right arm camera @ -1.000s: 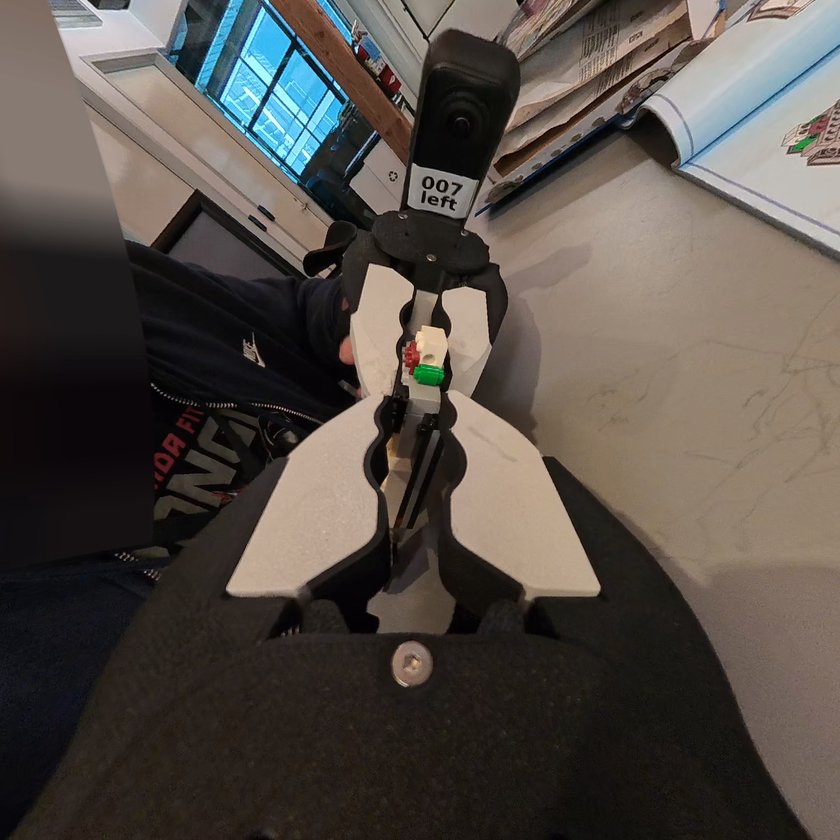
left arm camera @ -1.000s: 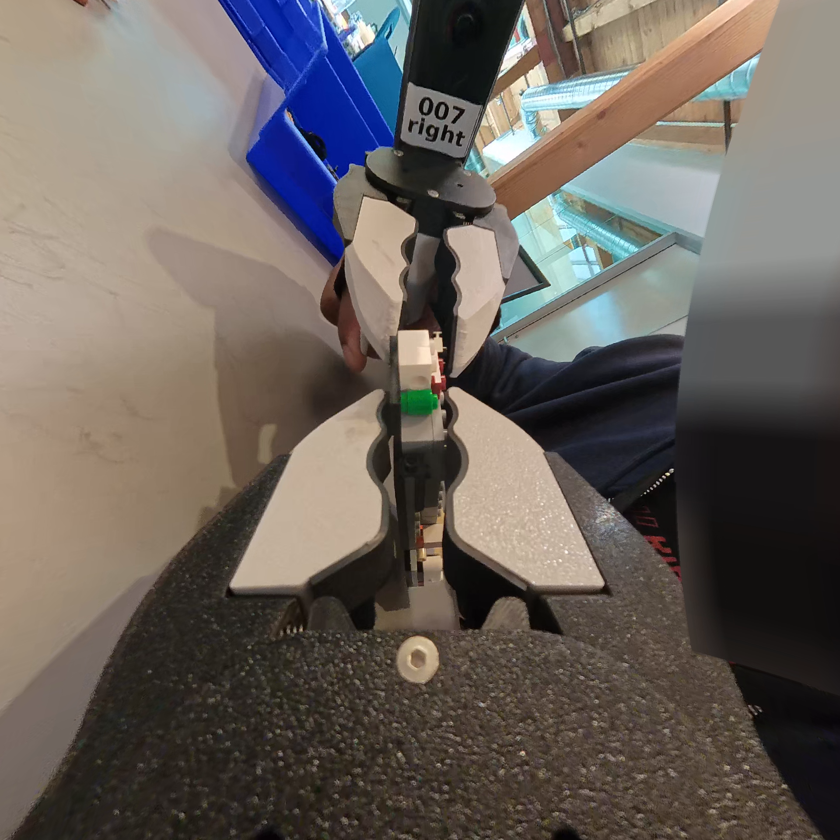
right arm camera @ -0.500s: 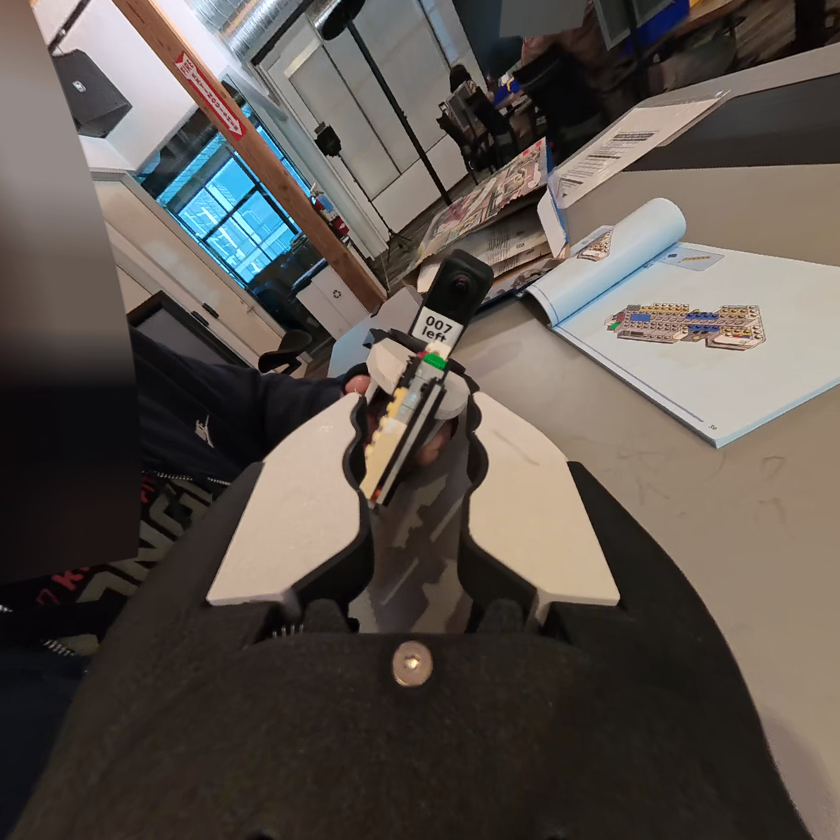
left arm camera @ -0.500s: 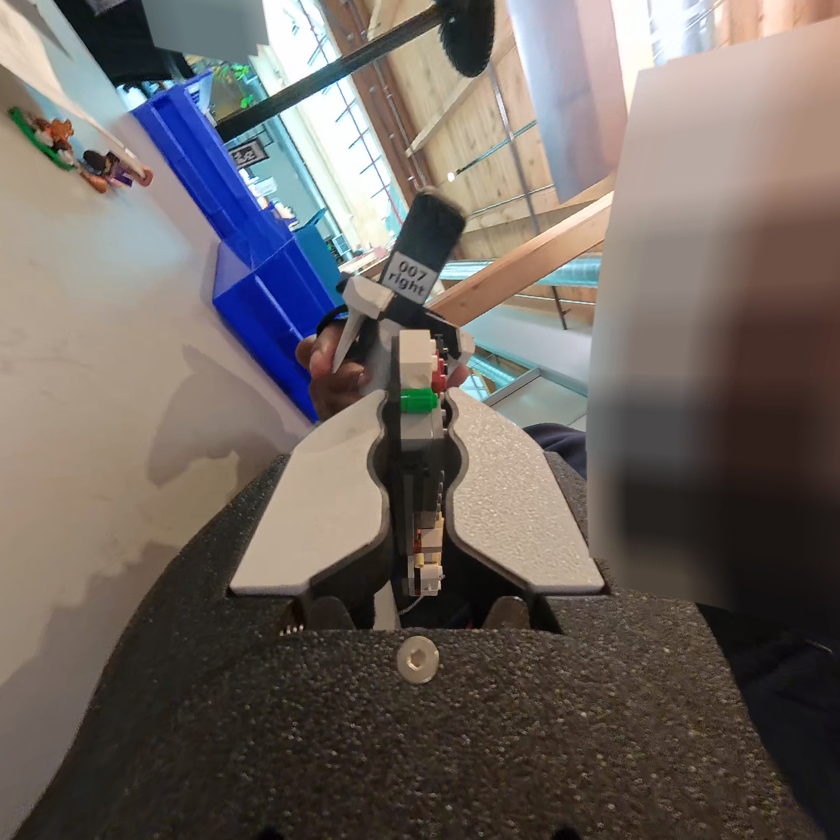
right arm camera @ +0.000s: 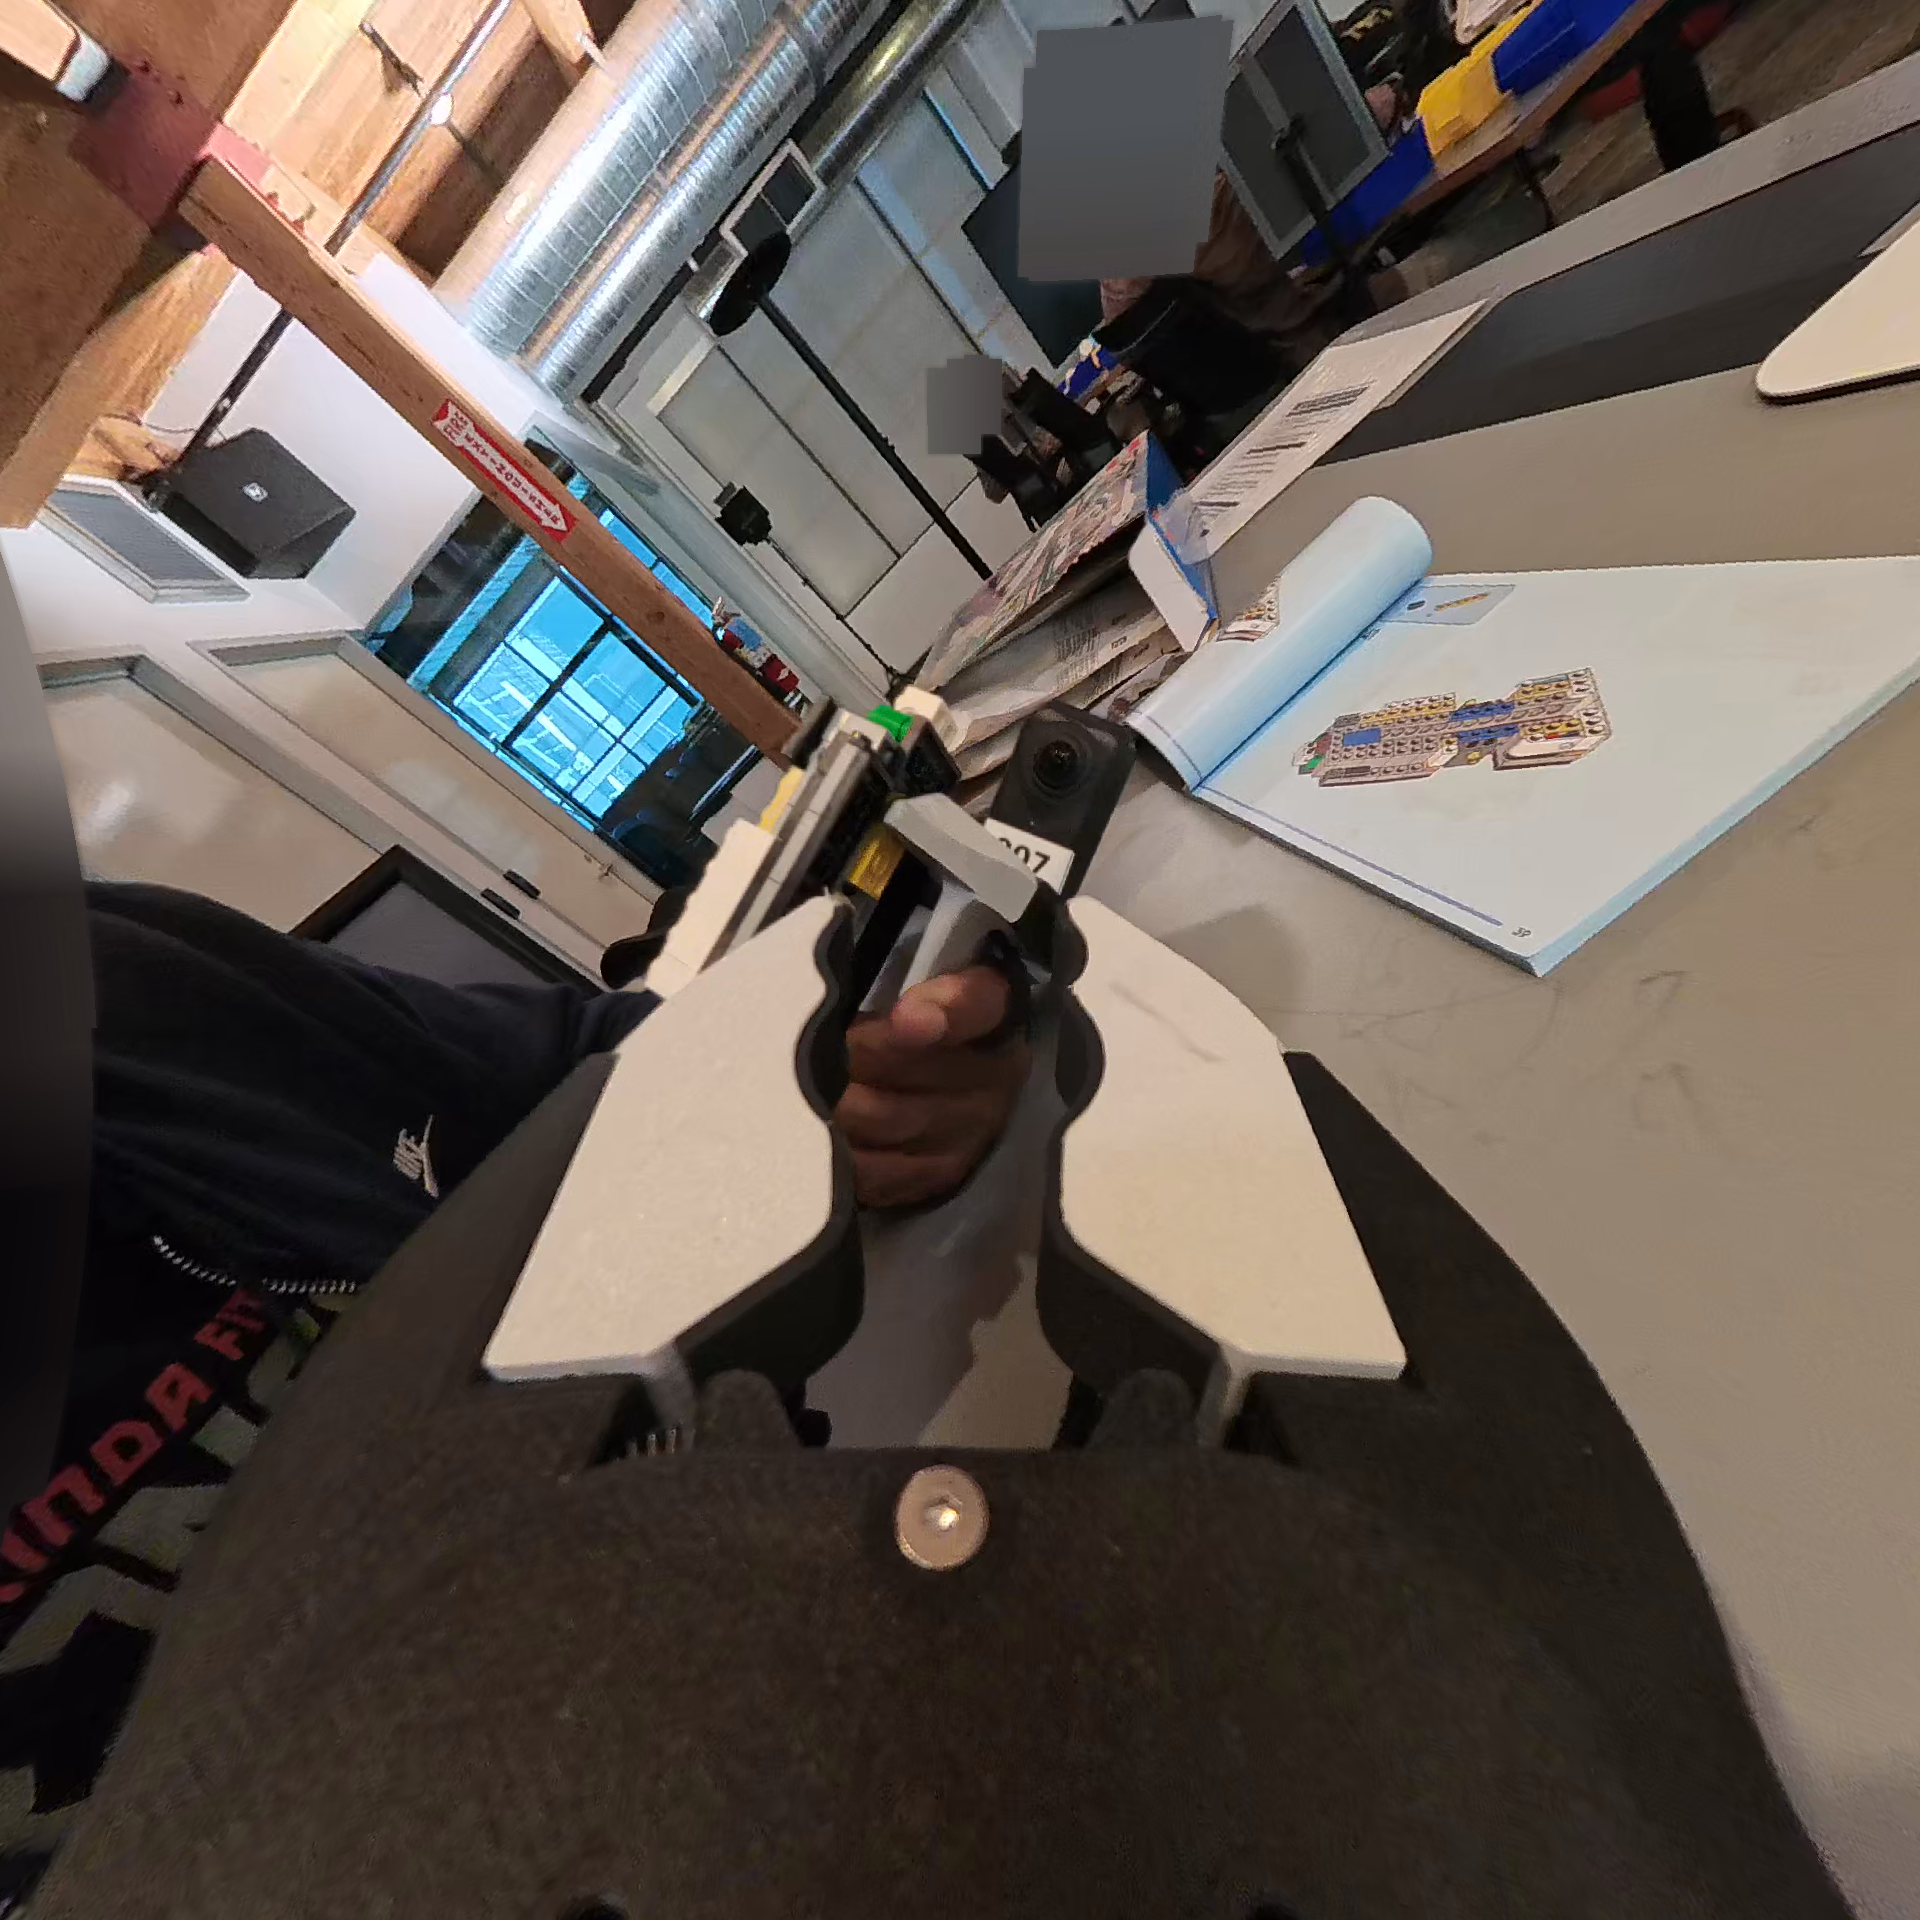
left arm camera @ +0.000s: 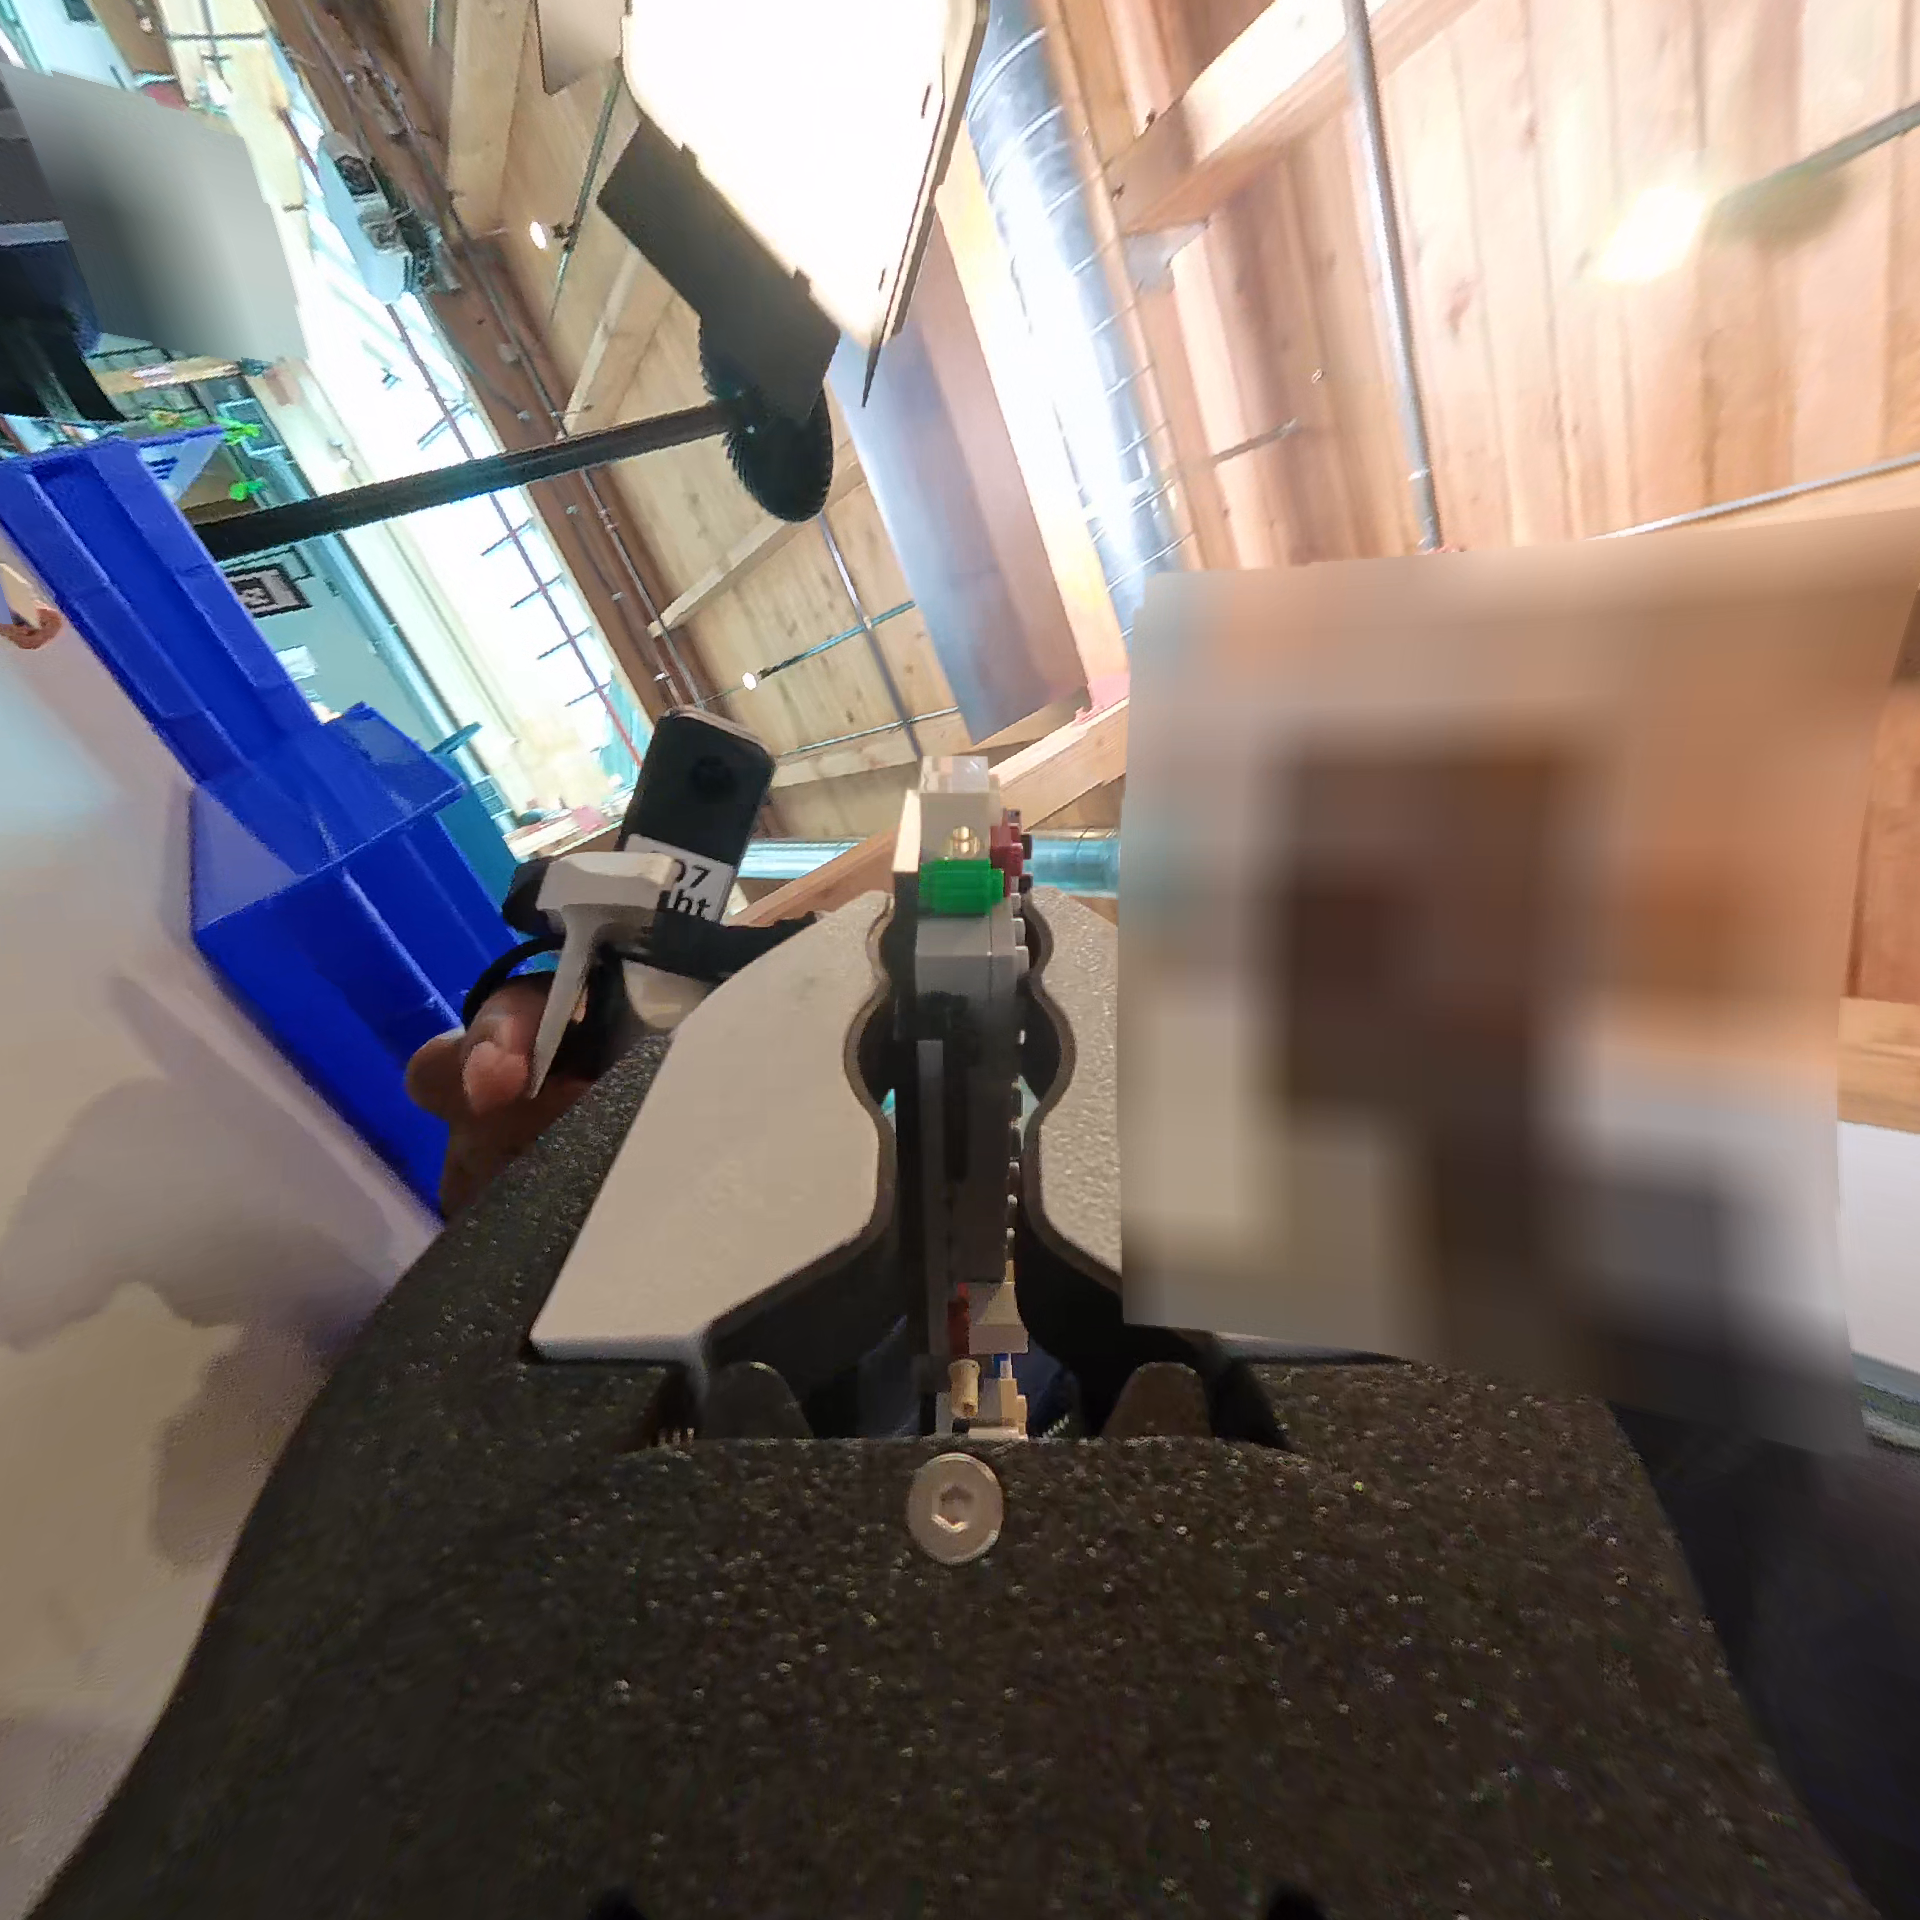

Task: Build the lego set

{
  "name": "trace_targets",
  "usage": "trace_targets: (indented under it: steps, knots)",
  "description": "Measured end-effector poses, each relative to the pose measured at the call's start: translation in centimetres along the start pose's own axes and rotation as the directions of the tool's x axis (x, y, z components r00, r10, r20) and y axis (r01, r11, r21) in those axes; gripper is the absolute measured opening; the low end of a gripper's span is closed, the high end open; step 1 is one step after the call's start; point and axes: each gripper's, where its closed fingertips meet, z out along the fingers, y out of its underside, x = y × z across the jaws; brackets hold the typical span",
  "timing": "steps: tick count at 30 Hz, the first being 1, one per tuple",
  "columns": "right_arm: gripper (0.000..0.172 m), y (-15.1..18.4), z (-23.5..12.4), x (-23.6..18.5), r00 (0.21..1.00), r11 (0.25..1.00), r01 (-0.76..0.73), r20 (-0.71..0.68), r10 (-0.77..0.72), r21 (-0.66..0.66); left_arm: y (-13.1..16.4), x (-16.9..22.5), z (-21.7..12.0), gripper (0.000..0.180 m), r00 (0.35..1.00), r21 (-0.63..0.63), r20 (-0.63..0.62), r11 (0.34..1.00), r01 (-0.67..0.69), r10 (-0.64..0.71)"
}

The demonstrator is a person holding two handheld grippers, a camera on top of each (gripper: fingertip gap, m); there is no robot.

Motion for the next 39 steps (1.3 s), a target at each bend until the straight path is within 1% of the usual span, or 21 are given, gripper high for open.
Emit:
trace_targets:
  steps: [4, 11, 13, 16, 19, 22, 24, 26, 29, 32, 34, 36, 37, 39]
  knots:
    - [0.036, 0.0, -0.2, 0.6, 0.999, 0.999, -0.039, -0.007, 0.039, 0.013, -0.3, -0.1, 0.7, 0.019, 0.998, 0.028, -0.045, 0.999, 0.035, -0.033]
    - [0.035, -0.4, -0.3, 0.8, 1.000, 1.000, -0.008, -0.029, 0.009, 0.029, -0.5, -0.1, 0.9, 0.019, 0.997, 0.033, -0.060, 0.998, 0.058, -0.056]
    - [0.035, -0.3, -0.2, 0.8, 1.000, 1.000, -0.006, -0.025, 0.007, 0.025, -0.7, 0.2, 1.0, 0.019, 0.997, 0.031, -0.063, 0.998, 0.046, -0.044]
    - [0.035, -0.4, -0.1, 0.7, 1.000, 1.000, 0.005, -0.022, -0.004, 0.027, -1.1, 0.6, 1.1, 0.019, 0.999, 0.021, -0.052, 1.000, -0.012, 0.013]
    - [0.035, -0.7, -0.1, 0.7, 1.000, 0.999, -0.017, -0.007, 0.017, 0.040, -1.5, 0.5, 0.9, 0.019, 0.996, -0.002, -0.010, 0.996, -0.088, 0.088]
    - [0.036, -0.9, -0.1, 0.8, 1.000, 0.999, -0.024, -0.005, 0.024, 0.038, -1.8, 0.0, 0.6, 0.019, 0.983, -0.026, 0.069, 0.985, -0.169, 0.171]
    - [0.038, -0.6, -0.1, 0.8, 1.000, 1.000, -0.020, -0.008, 0.021, 0.021, -1.9, -0.5, 0.6, 0.019, 0.961, -0.059, 0.145, 0.971, -0.230, 0.237]
    - [0.041, -0.5, 0.0, 0.6, 1.000, 1.000, -0.007, -0.016, 0.007, 0.005, -1.7, -0.5, 0.6, 0.019, 0.934, -0.095, 0.194, 0.954, -0.286, 0.299]
    - [0.043, -0.7, 0.1, -0.5, 0.997, 0.997, 0.068, -0.021, -0.069, -0.028, -1.4, -0.3, 0.8, 0.019, 0.888, -0.155, 0.264, 0.926, -0.345, 0.376]
    - [0.047, -0.8, 0.5, -1.5, 0.987, 0.985, 0.154, -0.029, -0.157, -0.084, -0.9, -0.3, 1.3, 0.019, 0.824, -0.252, 0.313, 0.878, -0.407, 0.472]
    - [0.047, -0.8, 0.7, -2.0, 0.973, 0.966, 0.223, -0.027, -0.228, -0.134, -0.5, -0.2, 1.5, 0.018, 0.767, -0.341, 0.324, 0.825, -0.452, 0.554]
    - [0.046, -1.4, 0.7, -2.7, 0.947, 0.936, 0.312, -0.028, -0.321, -0.165, -0.2, 0.1, 1.8, 0.019, 0.686, -0.449, 0.299, 0.732, -0.513, 0.664]
    - [0.045, -1.8, 0.7, -3.0, 0.926, 0.914, 0.364, -0.033, -0.376, -0.177, 0.0, 0.4, 1.9, 0.019, 0.636, -0.502, 0.269, 0.669, -0.548, 0.723]
    - [0.043, -2.7, 0.7, -3.7, 0.870, 0.857, 0.477, -0.032, -0.492, -0.196, 0.3, 1.0, 2.3, 0.019, 0.524, -0.599, 0.195, 0.524, -0.606, 0.829]
